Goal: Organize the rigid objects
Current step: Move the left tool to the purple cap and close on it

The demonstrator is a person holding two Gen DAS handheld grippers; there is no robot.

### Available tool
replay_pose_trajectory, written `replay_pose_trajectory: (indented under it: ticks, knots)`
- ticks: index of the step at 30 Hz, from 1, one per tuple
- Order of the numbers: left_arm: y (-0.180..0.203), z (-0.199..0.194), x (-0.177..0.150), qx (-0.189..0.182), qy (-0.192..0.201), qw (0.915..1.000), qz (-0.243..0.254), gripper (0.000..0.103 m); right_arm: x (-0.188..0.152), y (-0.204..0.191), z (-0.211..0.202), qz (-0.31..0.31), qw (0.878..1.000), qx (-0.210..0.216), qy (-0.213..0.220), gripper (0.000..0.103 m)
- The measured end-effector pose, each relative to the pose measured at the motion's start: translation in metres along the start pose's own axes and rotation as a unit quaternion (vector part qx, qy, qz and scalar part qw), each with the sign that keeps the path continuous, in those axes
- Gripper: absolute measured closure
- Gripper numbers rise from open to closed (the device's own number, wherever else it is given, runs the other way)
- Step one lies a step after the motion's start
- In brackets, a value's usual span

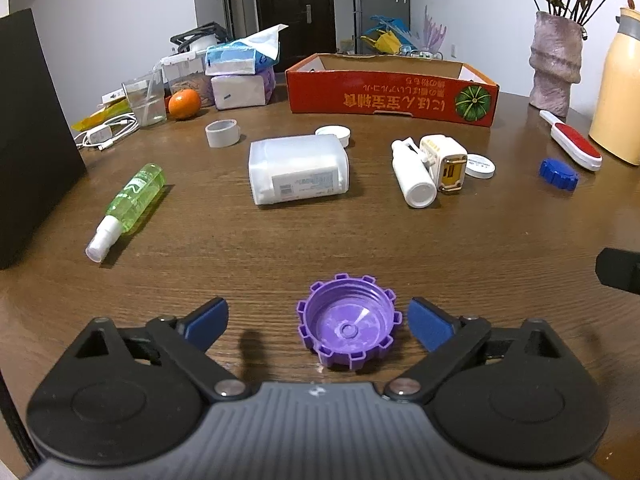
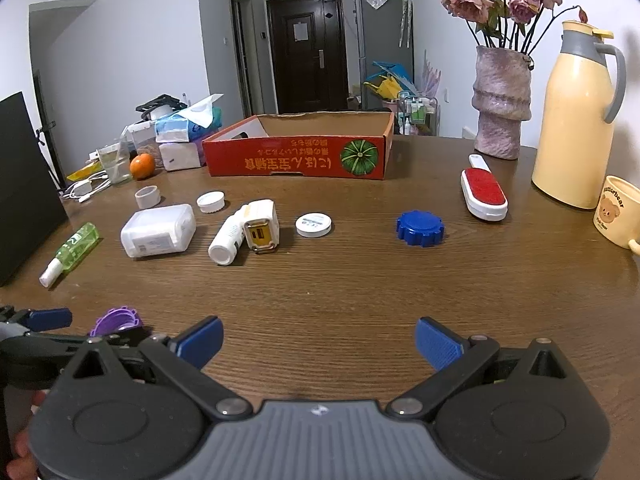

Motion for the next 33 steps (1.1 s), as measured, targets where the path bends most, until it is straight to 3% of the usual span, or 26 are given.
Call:
replay_pose_trajectory:
  ticks: [4, 9, 18, 24, 30, 32, 33]
  knots:
    - [0.0, 0.007, -0.004, -0.006, -0.013, 0.9999, -0.004, 0.013, -0.001, -0.001, 0.002, 0.0, 1.0, 0.0, -0.002, 0.001]
    - [-0.003, 0.012, -0.005, -0.017, -0.015, 0.9994, -0.025, 0.014, -0.002, -0.002, 0.002, 0.001, 1.0, 0.0, -0.004, 0.001]
    - [-0.005, 0.017, -0.004, -0.01, -0.018, 0.9992, -0.035, 0.001, -0.005, -0.003, 0.005, 0.002, 1.0, 0.002, -0.007, 0.001]
    - [-0.006, 0.018, -0.004, -0.013, -0.019, 0.9992, -0.031, 0.001, -0.006, -0.003, 0.007, 0.005, 1.0, 0.002, -0.012, 0.001]
    - [-0.008, 0.011, -0.001, -0.024, -0.005, 0.9991, -0.033, 0.032, -0.008, -0.005, 0.008, 0.005, 1.0, 0.002, -0.015, 0.001]
    - [-0.009, 0.009, 0.0, -0.03, -0.003, 0.9989, -0.036, 0.047, -0.008, -0.006, 0.009, 0.004, 1.0, 0.003, -0.015, 0.001]
    - [-0.009, 0.008, 0.001, -0.034, -0.003, 0.9988, -0.036, 0.047, -0.008, -0.007, 0.009, 0.004, 1.0, 0.003, -0.016, 0.001]
Point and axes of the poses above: each gripper's, at about its wrist camera, not at the fingertips, and z roughly the way its jaws point, y to its right, x to its top, the point moved 8 cm from there along z, roughly the way its jaws point, and after that the axes turned 1 degree about -x, right-handed, at the moved point
